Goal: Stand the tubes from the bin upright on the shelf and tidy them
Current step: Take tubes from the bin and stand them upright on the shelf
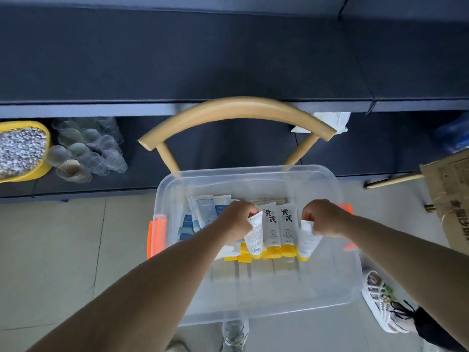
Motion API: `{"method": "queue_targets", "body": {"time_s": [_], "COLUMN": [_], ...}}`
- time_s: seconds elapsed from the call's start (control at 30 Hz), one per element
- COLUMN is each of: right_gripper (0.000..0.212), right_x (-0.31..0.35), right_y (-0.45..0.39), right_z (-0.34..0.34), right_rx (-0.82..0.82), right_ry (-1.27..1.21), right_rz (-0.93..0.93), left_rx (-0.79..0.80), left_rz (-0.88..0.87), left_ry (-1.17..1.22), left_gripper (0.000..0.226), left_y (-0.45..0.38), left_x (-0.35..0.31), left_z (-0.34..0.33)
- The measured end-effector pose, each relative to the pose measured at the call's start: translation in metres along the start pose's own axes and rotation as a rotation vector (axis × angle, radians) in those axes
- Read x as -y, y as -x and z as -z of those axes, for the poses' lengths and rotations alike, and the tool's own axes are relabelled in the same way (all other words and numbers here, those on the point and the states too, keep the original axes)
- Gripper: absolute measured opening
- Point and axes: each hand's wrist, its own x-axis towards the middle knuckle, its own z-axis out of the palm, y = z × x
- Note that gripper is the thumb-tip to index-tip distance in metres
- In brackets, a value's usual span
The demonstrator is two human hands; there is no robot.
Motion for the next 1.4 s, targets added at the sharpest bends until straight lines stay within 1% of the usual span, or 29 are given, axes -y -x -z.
{"method": "queue_targets", "body": {"time_s": [0.07, 0.17, 0.23, 0.33, 0.4, 0.47, 0.5, 0.53, 0.63, 0.7, 0.8, 0.9, 1.03, 1.2, 1.3, 1.4], "right_gripper": [0.031, 0.03, 0.028, 0.032, 0.032, 0.019, 0.013, 0.012, 0.018, 0.022, 0.025, 0.024, 0.022, 0.022, 0.025, 0.026], "right_x": [0.001, 0.007, 0.016, 0.038, 0.052, 0.065, 0.07, 0.076, 0.092, 0.101, 0.114, 0.121, 0.123, 0.127, 0.13, 0.129], "right_y": [0.029, 0.076, 0.108, 0.164, 0.202, 0.241, 0.26, 0.277, 0.32, 0.336, 0.334, 0.311, 0.265, 0.201, 0.173, 0.155], "right_z": [0.004, 0.024, 0.054, 0.114, 0.158, 0.205, 0.229, 0.254, 0.32, 0.359, 0.411, 0.46, 0.517, 0.565, 0.58, 0.587], "right_rx": [-0.104, -0.224, -0.278, -0.345, -0.44, -0.543, -0.594, -0.653, -0.816, -0.883, -0.967, -0.998, -1.042, -1.051, -1.043, -1.005], "right_ry": [-0.066, -0.131, -0.134, -0.095, -0.121, -0.125, -0.135, -0.166, -0.285, -0.403, -0.496, -0.523, -0.513, -0.458, -0.344, -0.312], "right_rz": [-0.019, -0.014, 0.02, 0.058, 0.096, 0.168, 0.203, 0.234, 0.316, 0.347, 0.373, 0.396, 0.393, 0.381, 0.357, 0.329], "left_rx": [-0.072, -0.138, -0.184, -0.278, -0.347, -0.397, -0.431, -0.471, -0.622, -0.722, -0.838, -0.947, -1.02, -1.056, -1.036, -1.005], "left_rz": [-0.027, -0.04, -0.073, -0.084, -0.09, -0.103, -0.11, -0.121, -0.141, -0.148, -0.152, -0.122, -0.069, -0.007, 0.005, 0.025], "left_ry": [-0.028, -0.053, -0.092, -0.118, -0.163, -0.263, -0.297, -0.312, -0.258, -0.195, -0.101, -0.071, -0.073, -0.111, -0.135, -0.173], "left_gripper": [0.023, 0.021, 0.018, 0.018, 0.016, 0.01, 0.011, 0.014, 0.02, 0.019, 0.021, 0.029, 0.029, 0.027, 0.026, 0.027], "left_y": [0.02, 0.059, 0.091, 0.149, 0.188, 0.221, 0.236, 0.249, 0.277, 0.284, 0.275, 0.249, 0.21, 0.167, 0.146, 0.131], "left_x": [-0.011, -0.024, -0.033, -0.046, -0.057, -0.071, -0.08, -0.089, -0.116, -0.131, -0.145, -0.154, -0.16, -0.157, -0.15, -0.143], "left_z": [0.029, 0.084, 0.127, 0.196, 0.245, 0.297, 0.323, 0.349, 0.42, 0.46, 0.511, 0.552, 0.589, 0.623, 0.638, 0.647]}}
